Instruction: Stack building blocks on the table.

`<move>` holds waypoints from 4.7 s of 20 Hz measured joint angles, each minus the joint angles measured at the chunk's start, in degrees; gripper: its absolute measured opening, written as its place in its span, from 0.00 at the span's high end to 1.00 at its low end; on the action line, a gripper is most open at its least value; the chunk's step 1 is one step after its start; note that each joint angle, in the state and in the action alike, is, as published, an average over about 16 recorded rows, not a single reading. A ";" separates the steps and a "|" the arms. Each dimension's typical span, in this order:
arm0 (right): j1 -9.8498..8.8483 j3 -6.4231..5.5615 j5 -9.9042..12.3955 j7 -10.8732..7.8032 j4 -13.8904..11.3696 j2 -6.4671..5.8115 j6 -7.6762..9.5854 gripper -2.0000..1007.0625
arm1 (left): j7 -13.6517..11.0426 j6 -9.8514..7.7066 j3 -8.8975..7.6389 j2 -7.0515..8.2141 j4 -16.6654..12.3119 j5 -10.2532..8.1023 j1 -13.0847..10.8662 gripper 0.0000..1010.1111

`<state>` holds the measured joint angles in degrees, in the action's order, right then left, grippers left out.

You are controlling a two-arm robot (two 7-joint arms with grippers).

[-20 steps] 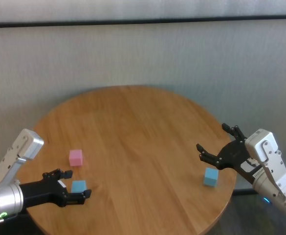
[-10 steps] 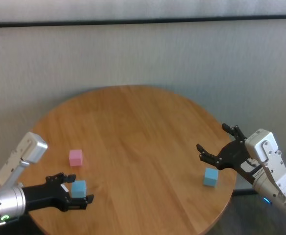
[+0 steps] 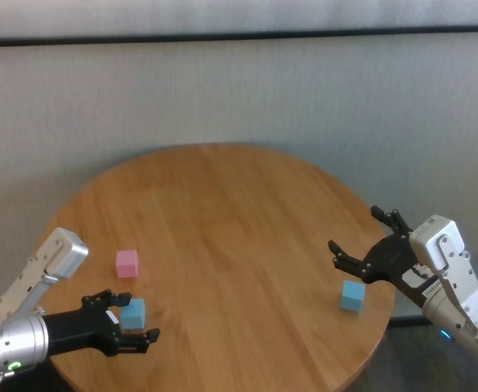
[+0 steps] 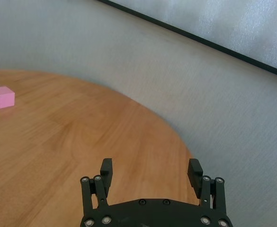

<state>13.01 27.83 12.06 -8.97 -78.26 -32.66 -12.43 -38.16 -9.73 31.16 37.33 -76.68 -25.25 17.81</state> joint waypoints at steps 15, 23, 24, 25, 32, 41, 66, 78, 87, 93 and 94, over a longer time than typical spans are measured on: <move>0.00 0.00 0.00 0.00 0.00 0.00 0.00 0.01 | 0.41 0.79 -1.13 -0.76 1.08 0.35 0.56 0.01; 0.00 0.00 0.00 0.00 0.00 0.00 0.00 0.01 | 1.01 1.68 -1.29 -1.32 2.26 1.48 1.13 0.01; 0.00 0.00 0.00 0.00 0.00 0.00 0.00 0.01 | 1.05 1.83 -1.30 -1.44 2.55 1.68 1.26 0.01; 0.00 0.00 0.00 0.00 0.00 0.00 0.00 0.01 | 1.08 1.99 -1.30 -1.56 2.87 1.89 1.39 0.01; 0.00 0.00 0.00 0.00 0.00 0.00 0.00 0.01 | 1.05 2.93 -1.50 -2.55 5.11 3.07 2.25 0.01; 0.00 0.00 0.00 0.00 0.00 0.00 0.00 0.01 | 0.43 2.54 -1.71 -3.68 6.57 3.10 2.84 0.01; 0.00 0.00 0.00 0.00 0.00 0.00 0.00 0.01 | 4.99 -0.75 -0.79 -6.82 9.74 7.13 5.23 0.05; 0.00 0.00 0.00 0.00 0.00 0.00 0.00 0.01 | 4.51 -0.50 -0.94 -6.71 9.64 6.55 5.12 0.36; 0.00 0.00 0.00 0.00 0.00 0.00 0.00 0.01 | 3.74 0.00 -1.34 -6.14 7.54 6.61 4.08 0.58; 0.00 0.01 0.00 0.00 0.00 0.00 0.00 0.01 | 2.37 0.42 -1.13 -5.52 4.82 6.93 3.26 0.61; 0.00 0.01 0.00 0.00 0.00 0.00 0.00 0.01 | 2.11 0.47 -1.02 -5.45 4.39 6.99 3.19 0.61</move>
<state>13.00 27.84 12.06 -8.97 -78.26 -32.66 -12.43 -36.06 -9.26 30.14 31.88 -72.29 -18.26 21.00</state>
